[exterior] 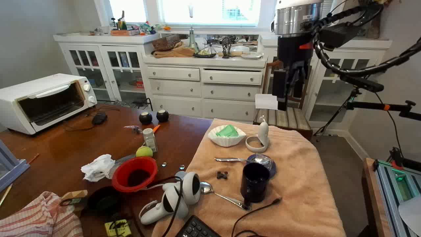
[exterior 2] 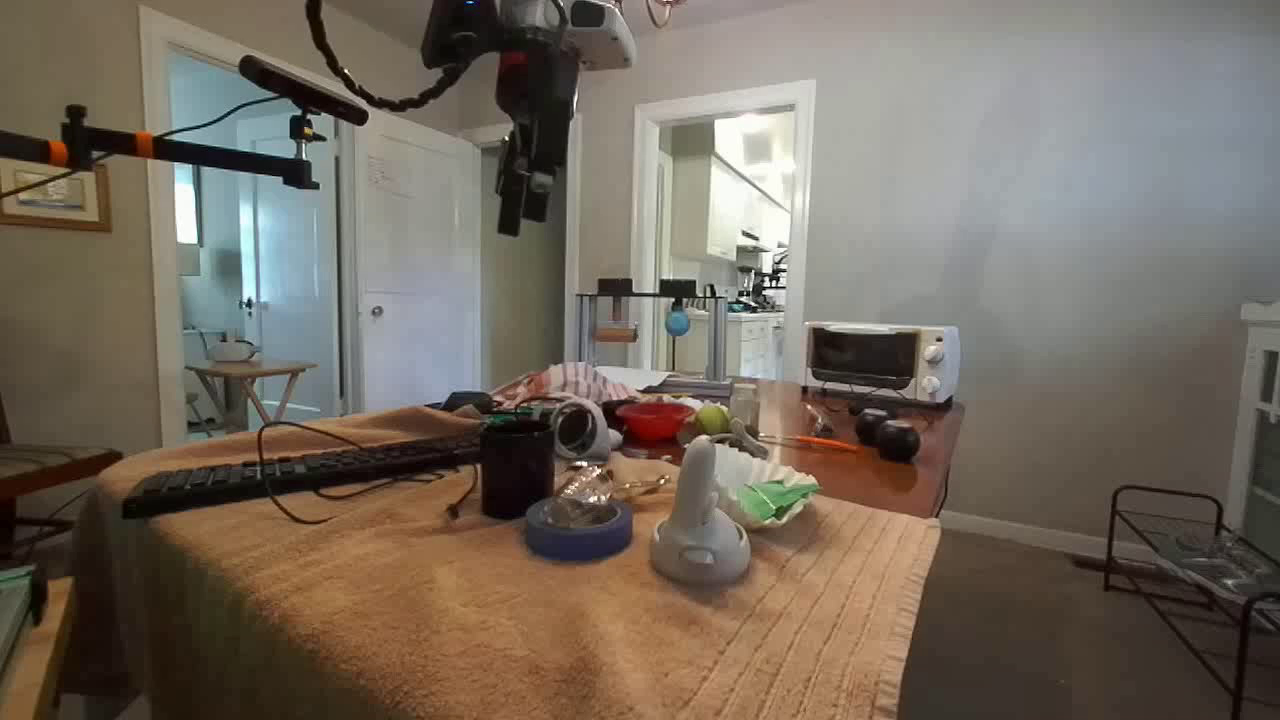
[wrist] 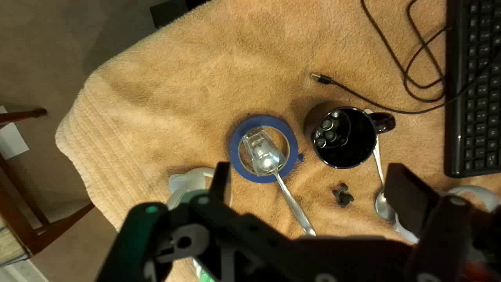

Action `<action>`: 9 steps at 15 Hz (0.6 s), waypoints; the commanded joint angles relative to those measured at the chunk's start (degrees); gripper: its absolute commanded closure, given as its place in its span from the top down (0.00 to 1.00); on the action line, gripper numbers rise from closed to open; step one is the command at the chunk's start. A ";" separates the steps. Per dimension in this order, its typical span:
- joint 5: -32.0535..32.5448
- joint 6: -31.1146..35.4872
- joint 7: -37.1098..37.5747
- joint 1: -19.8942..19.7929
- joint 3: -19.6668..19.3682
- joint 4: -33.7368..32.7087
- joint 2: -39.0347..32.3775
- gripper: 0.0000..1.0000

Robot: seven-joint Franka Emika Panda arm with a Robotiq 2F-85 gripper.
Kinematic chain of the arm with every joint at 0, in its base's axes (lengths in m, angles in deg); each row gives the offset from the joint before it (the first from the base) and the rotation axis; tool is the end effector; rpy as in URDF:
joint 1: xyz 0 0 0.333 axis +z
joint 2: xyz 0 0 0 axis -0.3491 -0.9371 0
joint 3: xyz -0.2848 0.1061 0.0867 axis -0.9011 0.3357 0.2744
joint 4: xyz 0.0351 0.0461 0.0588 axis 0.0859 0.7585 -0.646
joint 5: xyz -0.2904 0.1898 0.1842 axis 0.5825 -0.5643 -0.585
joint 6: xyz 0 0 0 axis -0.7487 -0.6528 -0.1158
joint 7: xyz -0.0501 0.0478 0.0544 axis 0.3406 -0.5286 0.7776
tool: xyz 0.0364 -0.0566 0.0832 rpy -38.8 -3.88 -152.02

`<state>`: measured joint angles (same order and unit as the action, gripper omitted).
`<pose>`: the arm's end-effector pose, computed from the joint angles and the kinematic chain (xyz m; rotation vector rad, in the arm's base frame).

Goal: Put the end of the cable in the black cup

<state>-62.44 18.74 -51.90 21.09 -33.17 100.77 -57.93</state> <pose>0.4435 0.0806 0.4625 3.0636 -0.3386 -0.1847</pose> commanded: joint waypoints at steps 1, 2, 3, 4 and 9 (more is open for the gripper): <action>0.18 -0.10 0.15 0.71 -0.67 -0.08 -0.05 1.00; 0.18 -0.10 0.15 0.71 -0.67 -0.08 -0.05 1.00; 0.18 -0.10 0.15 0.71 -0.67 -0.08 -0.05 1.00; 0.18 -0.10 0.14 0.71 -0.67 -0.08 -0.05 1.00; -0.32 3.99 -13.22 5.22 0.18 7.57 6.21 1.00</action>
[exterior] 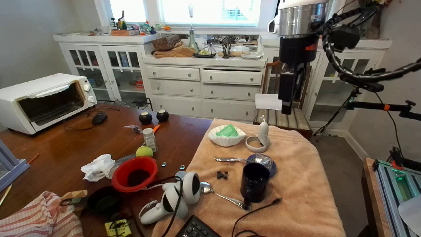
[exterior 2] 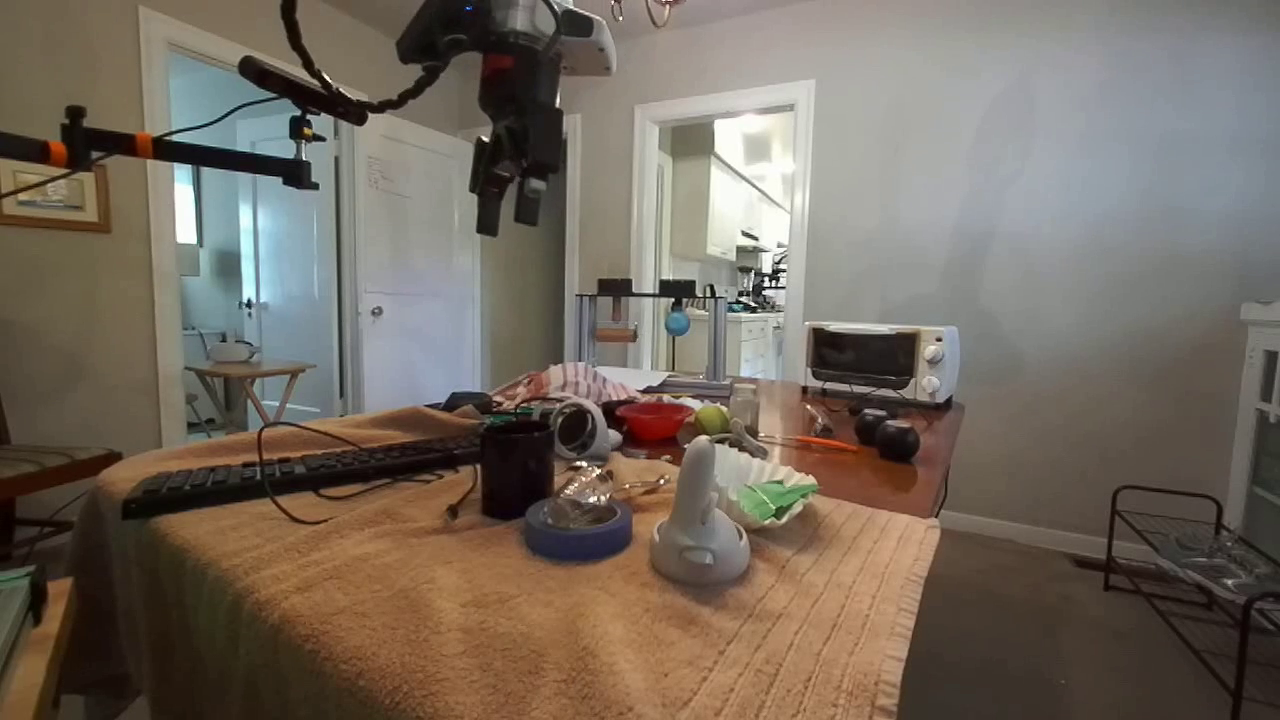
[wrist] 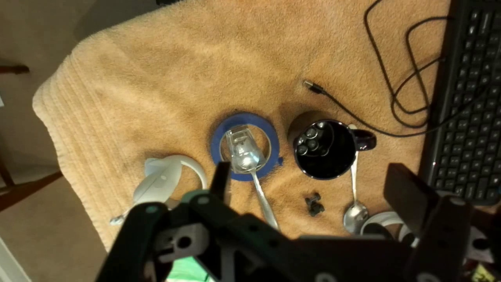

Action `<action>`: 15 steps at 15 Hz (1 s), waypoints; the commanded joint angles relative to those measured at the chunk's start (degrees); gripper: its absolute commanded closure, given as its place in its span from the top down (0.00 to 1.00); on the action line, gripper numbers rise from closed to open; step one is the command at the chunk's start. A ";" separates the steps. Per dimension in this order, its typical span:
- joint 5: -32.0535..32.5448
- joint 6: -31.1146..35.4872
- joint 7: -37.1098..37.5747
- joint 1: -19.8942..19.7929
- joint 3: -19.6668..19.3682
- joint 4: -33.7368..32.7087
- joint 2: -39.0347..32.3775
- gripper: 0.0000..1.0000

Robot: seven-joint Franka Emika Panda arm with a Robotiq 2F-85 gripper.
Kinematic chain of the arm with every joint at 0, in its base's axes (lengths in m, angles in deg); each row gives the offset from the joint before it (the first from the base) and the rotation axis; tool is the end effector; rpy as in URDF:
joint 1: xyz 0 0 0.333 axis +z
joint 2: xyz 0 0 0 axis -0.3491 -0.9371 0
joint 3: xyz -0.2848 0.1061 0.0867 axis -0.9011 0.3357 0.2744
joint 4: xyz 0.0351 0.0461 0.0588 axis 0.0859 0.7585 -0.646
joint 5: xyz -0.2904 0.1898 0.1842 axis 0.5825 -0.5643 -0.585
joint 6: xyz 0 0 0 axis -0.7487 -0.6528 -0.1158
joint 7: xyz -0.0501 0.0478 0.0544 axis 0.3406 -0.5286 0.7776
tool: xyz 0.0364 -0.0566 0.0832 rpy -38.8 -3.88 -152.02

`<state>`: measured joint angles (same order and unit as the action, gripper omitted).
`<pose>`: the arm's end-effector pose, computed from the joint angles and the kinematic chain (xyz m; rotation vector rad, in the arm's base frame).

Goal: Put the end of the cable in the black cup

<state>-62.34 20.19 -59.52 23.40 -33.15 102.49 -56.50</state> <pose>0.4339 0.0971 0.4616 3.0875 -0.0728 -0.1566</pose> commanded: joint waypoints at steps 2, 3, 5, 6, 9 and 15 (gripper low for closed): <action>-1.16 3.48 -10.13 5.19 0.23 9.22 7.12 1.00; -0.70 5.57 -11.51 6.29 0.70 11.29 7.93 1.00; -0.24 7.82 -15.35 8.39 1.09 13.76 8.53 1.00; 0.22 8.88 -17.13 9.34 1.40 14.69 8.51 1.00; 1.27 11.24 -22.77 11.96 2.17 16.56 7.38 1.00; 2.39 12.19 -26.49 13.68 2.67 17.00 6.18 1.00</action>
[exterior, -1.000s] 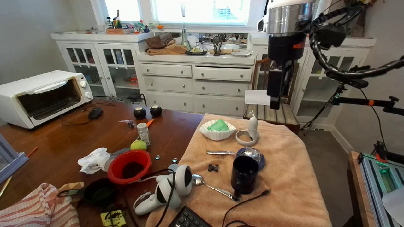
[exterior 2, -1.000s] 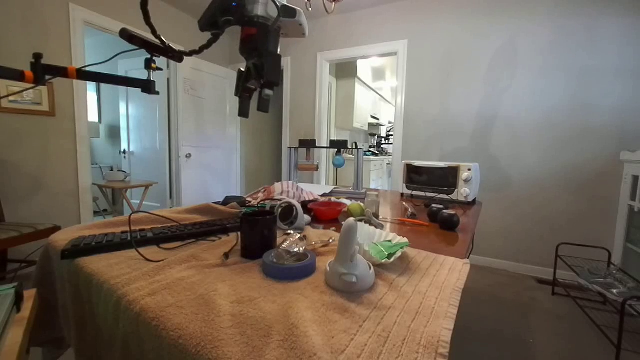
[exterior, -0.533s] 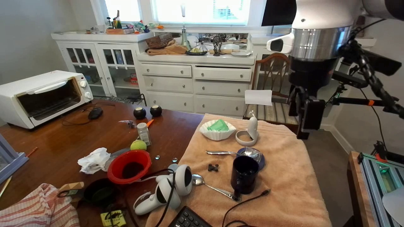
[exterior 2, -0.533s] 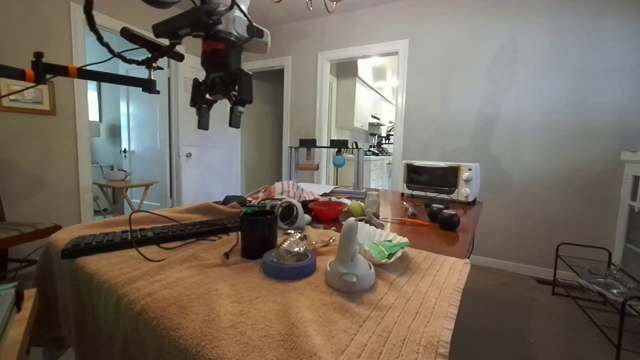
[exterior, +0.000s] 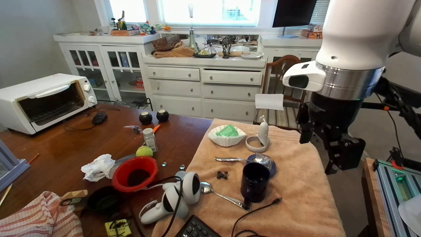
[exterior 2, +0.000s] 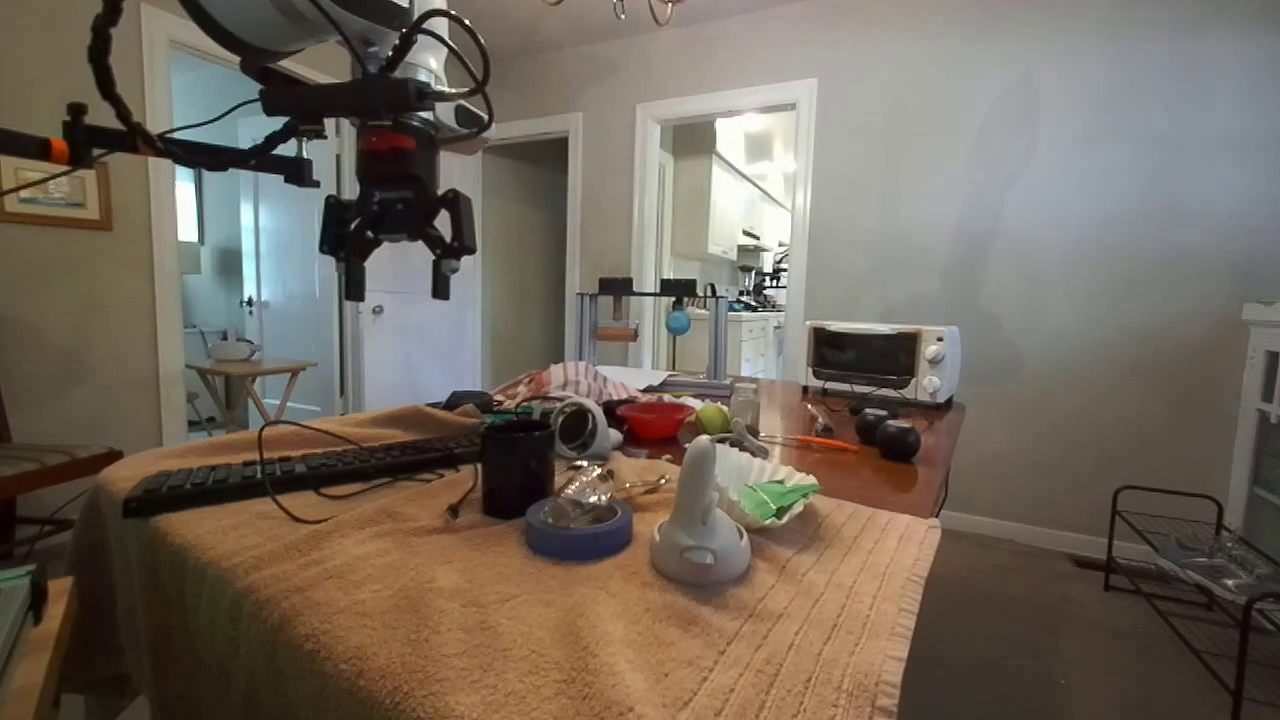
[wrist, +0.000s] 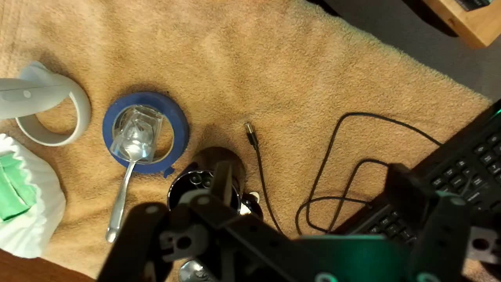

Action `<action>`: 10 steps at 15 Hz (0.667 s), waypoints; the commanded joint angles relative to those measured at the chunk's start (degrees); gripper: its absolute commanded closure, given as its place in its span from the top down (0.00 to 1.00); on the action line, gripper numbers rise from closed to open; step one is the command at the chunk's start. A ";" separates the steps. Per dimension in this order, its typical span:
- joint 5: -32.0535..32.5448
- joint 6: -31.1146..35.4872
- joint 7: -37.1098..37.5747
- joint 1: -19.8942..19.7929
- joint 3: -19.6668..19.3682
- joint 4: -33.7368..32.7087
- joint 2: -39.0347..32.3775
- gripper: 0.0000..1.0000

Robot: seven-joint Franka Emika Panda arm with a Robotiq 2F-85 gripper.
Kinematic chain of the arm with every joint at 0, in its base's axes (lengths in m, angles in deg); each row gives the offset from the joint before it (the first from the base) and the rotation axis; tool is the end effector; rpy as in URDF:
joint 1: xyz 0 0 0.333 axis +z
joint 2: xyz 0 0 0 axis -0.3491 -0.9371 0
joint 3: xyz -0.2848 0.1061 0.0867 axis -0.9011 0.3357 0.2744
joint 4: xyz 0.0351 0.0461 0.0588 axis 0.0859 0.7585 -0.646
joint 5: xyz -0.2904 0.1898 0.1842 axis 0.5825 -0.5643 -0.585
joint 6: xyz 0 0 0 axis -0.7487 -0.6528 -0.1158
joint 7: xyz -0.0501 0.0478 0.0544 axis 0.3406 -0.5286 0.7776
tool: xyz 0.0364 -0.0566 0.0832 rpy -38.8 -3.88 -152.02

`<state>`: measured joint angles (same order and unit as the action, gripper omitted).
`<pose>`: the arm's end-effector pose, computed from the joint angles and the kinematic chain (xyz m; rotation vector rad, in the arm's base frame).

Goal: Put the end of the cable in the black cup

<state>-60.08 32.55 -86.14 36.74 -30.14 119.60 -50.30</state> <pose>0.3448 0.1828 0.3870 2.8427 1.0515 -0.1160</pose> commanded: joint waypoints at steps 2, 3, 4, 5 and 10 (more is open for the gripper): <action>0.41 -0.13 -0.51 0.44 -0.36 -0.06 -0.15 1.00; 0.45 -0.13 -0.64 0.45 -0.37 -0.07 -0.15 1.00; 0.47 -0.13 -0.71 0.46 -0.37 -0.07 -0.15 1.00; 0.48 -0.13 -0.75 0.46 -0.38 -0.07 -0.15 1.00; -1.36 7.68 -9.97 4.54 -0.51 1.95 -1.46 1.00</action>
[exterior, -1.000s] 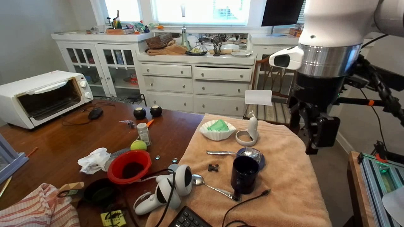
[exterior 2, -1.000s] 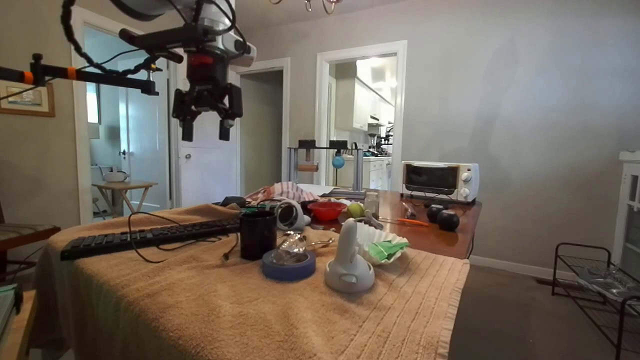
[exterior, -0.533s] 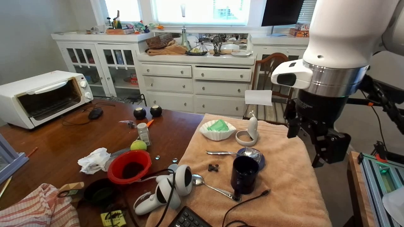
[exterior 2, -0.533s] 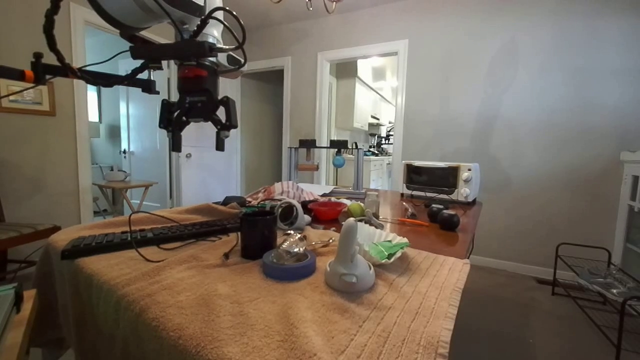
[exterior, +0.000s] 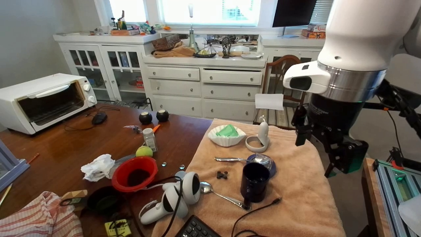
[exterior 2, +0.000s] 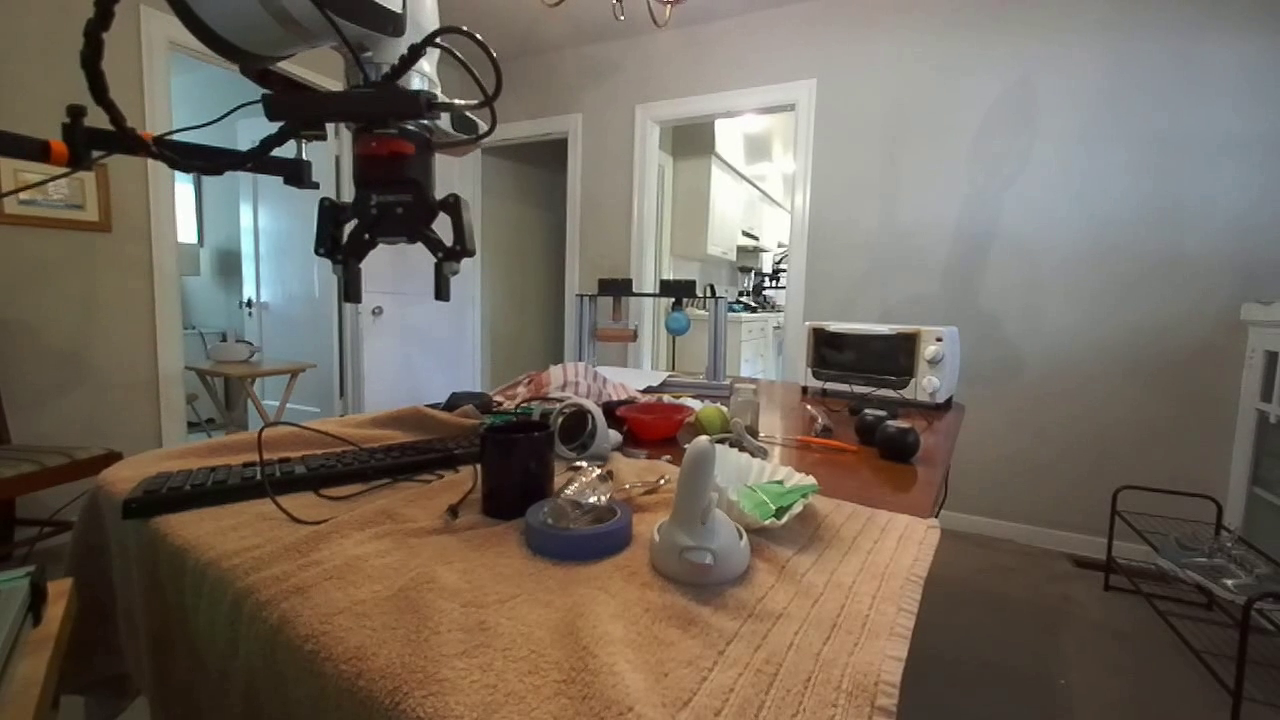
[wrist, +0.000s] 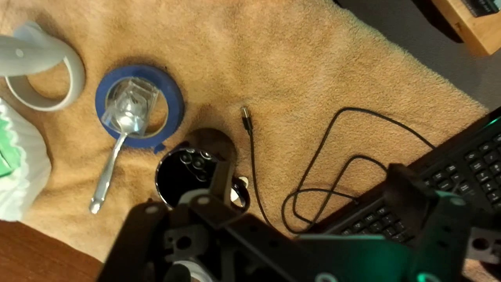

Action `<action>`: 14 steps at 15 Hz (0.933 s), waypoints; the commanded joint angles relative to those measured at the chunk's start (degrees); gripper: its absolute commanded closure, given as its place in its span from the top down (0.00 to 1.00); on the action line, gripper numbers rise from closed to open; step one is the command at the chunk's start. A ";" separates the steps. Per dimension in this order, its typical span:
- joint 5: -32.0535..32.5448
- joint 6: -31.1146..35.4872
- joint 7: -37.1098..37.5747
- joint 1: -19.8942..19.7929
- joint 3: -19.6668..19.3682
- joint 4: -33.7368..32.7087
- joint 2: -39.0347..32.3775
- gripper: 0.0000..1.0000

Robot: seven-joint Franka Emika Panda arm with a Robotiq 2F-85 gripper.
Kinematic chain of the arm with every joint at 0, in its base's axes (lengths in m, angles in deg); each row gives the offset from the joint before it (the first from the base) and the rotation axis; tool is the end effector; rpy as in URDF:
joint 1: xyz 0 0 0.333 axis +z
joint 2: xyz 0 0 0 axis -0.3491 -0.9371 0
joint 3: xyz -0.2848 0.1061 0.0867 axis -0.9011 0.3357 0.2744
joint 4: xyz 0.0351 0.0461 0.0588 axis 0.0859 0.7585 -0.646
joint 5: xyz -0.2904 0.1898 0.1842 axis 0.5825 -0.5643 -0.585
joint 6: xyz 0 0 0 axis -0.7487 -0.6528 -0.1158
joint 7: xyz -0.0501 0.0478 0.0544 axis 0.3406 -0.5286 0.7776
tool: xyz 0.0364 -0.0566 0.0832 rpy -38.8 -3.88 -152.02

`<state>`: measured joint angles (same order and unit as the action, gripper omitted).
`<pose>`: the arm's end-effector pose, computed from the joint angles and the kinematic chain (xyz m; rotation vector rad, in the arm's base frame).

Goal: Put the end of the cable in the black cup

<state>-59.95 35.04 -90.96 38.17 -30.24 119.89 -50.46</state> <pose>0.3436 0.1926 0.3873 2.7863 1.2101 -0.0670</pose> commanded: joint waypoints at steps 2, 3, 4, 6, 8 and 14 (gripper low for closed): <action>-1.04 9.56 -6.95 4.48 0.22 2.50 -2.80 1.00; -0.90 11.52 -7.34 5.10 0.46 2.73 -3.89 1.00; -1.03 13.17 -8.03 5.80 0.61 2.79 -5.20 1.00; -1.31 16.40 -8.27 6.79 1.17 2.78 -7.61 1.00; -0.80 19.00 -8.99 7.33 1.83 2.22 -10.20 1.00; 7.67 24.77 -10.15 4.59 3.34 -1.68 -18.12 1.00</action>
<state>-57.22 56.73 -101.69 45.15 -27.65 121.20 -63.32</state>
